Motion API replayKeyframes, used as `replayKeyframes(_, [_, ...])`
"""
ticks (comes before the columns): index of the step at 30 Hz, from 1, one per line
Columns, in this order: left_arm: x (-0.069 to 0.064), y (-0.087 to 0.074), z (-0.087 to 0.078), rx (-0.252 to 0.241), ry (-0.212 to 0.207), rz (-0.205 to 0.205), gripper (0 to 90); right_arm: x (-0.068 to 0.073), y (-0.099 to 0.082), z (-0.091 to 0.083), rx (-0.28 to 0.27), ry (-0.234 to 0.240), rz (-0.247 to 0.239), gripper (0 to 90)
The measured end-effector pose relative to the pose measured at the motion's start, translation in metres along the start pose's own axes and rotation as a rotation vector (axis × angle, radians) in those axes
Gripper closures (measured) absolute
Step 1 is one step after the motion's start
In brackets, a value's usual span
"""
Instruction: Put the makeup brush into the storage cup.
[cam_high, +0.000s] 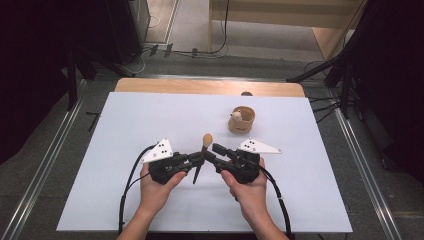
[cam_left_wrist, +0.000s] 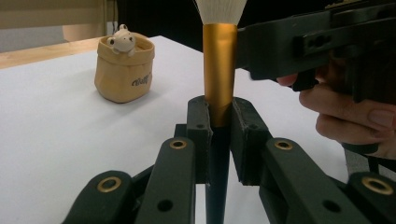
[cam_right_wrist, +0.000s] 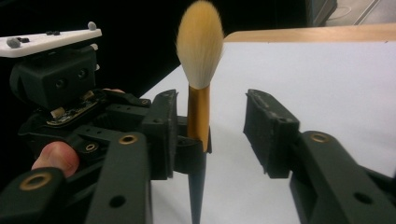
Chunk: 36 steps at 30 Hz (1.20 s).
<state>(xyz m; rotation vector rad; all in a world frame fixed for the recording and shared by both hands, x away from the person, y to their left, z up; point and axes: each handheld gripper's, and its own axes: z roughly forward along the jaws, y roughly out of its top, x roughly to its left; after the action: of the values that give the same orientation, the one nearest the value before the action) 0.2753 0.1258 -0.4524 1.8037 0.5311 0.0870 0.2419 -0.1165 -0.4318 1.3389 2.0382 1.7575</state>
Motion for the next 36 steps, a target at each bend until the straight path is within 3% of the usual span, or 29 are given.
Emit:
replayKeyframes(3, [-0.001,0.000,0.001,0.000,0.005,0.007,79.8,0.000,-0.001,0.005,0.008,0.013,0.040,60.6])
replayKeyframes(9, [-0.003,0.000,0.003,0.003,0.001,0.008,79.8,-0.002,0.000,0.010,0.006,0.014,0.063,66.7])
replayKeyframes(13, [-0.003,0.000,0.004,0.005,0.005,0.007,79.8,-0.001,-0.001,0.011,0.002,0.027,0.058,77.8])
replayKeyframes(15, [-0.002,-0.001,0.004,0.001,-0.006,-0.005,79.6,0.001,-0.001,0.011,0.001,0.020,0.042,80.3])
replayKeyframes(17, [0.002,-0.001,0.005,0.004,-0.039,-0.051,78.4,0.001,-0.001,0.011,0.001,0.013,0.028,80.4])
replayKeyframes(19, [0.003,-0.001,0.005,0.007,-0.046,-0.058,73.6,0.001,-0.001,0.011,0.000,0.010,0.023,80.4])
replayKeyframes(23, [0.002,-0.003,0.003,-0.007,-0.019,-0.060,30.1,0.000,0.003,0.005,-0.027,-0.026,-0.014,80.5])
replayKeyframes(24, [0.003,-0.003,0.001,-0.020,-0.015,-0.067,30.1,0.000,0.003,0.005,-0.027,-0.026,-0.014,80.5])
replayKeyframes(26, [0.005,-0.003,-0.005,-0.051,0.006,-0.081,11.5,-0.002,0.005,0.001,-0.032,-0.038,-0.027,80.5])
replayKeyframes(28, [0.007,-0.004,-0.011,-0.063,0.002,-0.075,0.1,-0.004,0.007,-0.002,-0.038,-0.053,-0.045,80.5])
replayKeyframes(30, [0.010,-0.006,-0.019,-0.090,-0.063,-0.075,0.0,-0.006,0.009,-0.006,-0.043,-0.067,-0.064,80.5])
replayKeyframes(33, [0.010,-0.007,-0.028,-0.095,-0.028,-0.050,0.0,-0.009,0.012,-0.009,-0.049,-0.086,-0.088,80.5])
replayKeyframes(36, [0.011,-0.011,-0.036,-0.099,0.041,-0.053,0.0,-0.013,0.015,-0.013,-0.058,-0.102,-0.101,80.5])
